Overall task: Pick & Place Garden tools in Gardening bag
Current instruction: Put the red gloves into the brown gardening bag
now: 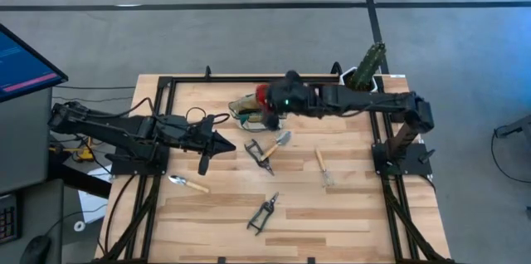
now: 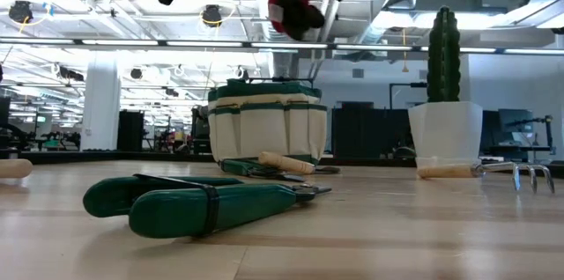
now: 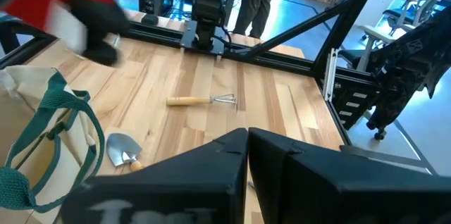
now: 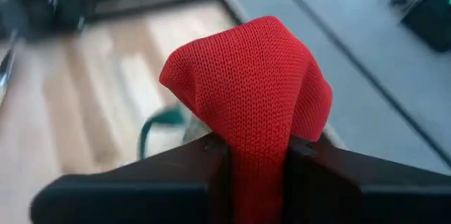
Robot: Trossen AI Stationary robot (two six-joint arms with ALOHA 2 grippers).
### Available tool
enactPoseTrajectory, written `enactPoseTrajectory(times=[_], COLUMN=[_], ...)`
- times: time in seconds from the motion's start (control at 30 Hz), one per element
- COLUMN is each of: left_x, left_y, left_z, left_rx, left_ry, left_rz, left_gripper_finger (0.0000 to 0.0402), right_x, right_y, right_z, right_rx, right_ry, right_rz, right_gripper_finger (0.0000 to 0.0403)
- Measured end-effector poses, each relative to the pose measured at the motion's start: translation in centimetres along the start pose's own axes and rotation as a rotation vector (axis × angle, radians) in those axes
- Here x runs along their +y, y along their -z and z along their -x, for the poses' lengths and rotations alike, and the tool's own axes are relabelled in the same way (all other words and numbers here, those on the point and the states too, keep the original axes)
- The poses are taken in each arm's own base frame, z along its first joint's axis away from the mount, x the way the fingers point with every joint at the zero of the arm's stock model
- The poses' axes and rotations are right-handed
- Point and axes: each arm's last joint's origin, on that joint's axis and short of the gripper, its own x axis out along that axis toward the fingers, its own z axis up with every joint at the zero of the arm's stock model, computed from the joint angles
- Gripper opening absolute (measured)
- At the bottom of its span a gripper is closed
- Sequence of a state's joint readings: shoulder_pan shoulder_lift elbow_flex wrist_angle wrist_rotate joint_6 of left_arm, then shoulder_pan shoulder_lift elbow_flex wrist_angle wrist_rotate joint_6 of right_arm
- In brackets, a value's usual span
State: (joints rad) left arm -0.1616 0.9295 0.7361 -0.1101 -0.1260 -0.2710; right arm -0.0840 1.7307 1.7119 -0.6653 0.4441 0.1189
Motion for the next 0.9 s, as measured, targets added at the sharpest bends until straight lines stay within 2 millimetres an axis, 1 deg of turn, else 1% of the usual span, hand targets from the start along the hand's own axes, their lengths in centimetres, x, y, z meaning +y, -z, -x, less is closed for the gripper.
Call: enactPoseTrajectory(times=[0.07, 0.1, 0.2, 0.3, 0.43, 0.6, 0.7, 0.83, 0.9], left_x=[0.0, 0.0, 0.0, 0.0, 0.0, 0.0, 0.0, 0.0, 0.0], left_y=[0.0, 0.0, 0.0, -0.1, -0.1, -0.3, -0.3, -0.4, -0.3], left_z=[0.0, 0.0, 0.0, 0.1, 0.3, 0.5, 0.6, 0.7, 0.7], left_rx=[0.0, 0.0, 0.0, -0.004, -0.01, -0.017, -0.022, -0.028, -0.026], left_ry=[0.0, 0.0, 0.0, 0.001, 0.003, 0.005, 0.006, 0.004, -0.002], left_rz=[0.0, 0.0, 0.0, 0.0, 0.0, 0.0, -0.001, -0.001, -0.001], left_gripper_finger=[0.0002, 0.0002, 0.0002, 0.0002, 0.0002, 0.0002, 0.0002, 0.0002, 0.0002], right_x=[-0.6, -0.9, -1.6, -2.3, -2.4, -2.5, -2.4, -2.3, -2.5], right_y=[-0.5, -0.5, 0.0, 0.5, 1.2, 1.9, 2.1, 2.2, 2.3], right_z=[-1.3, -2.1, -5.0, -7.3, -10.1, -11.7, -11.8, -11.6, -11.7], right_rx=[-0.044, -0.042, -0.024, -0.006, 0.006, 0.027, 0.046, 0.058, 0.069], right_ry=[0.022, 0.035, 0.052, 0.073, 0.089, 0.082, 0.024, 0.0, -0.042], right_rz=[-0.006, -0.003, 0.007, 0.025, 0.034, 0.088, 0.124, 0.243, 0.273], right_gripper_finger=[0.0046, 0.0046, 0.0046, 0.0046, 0.0046, 0.0046, 0.0046, 0.0046, 0.0046])
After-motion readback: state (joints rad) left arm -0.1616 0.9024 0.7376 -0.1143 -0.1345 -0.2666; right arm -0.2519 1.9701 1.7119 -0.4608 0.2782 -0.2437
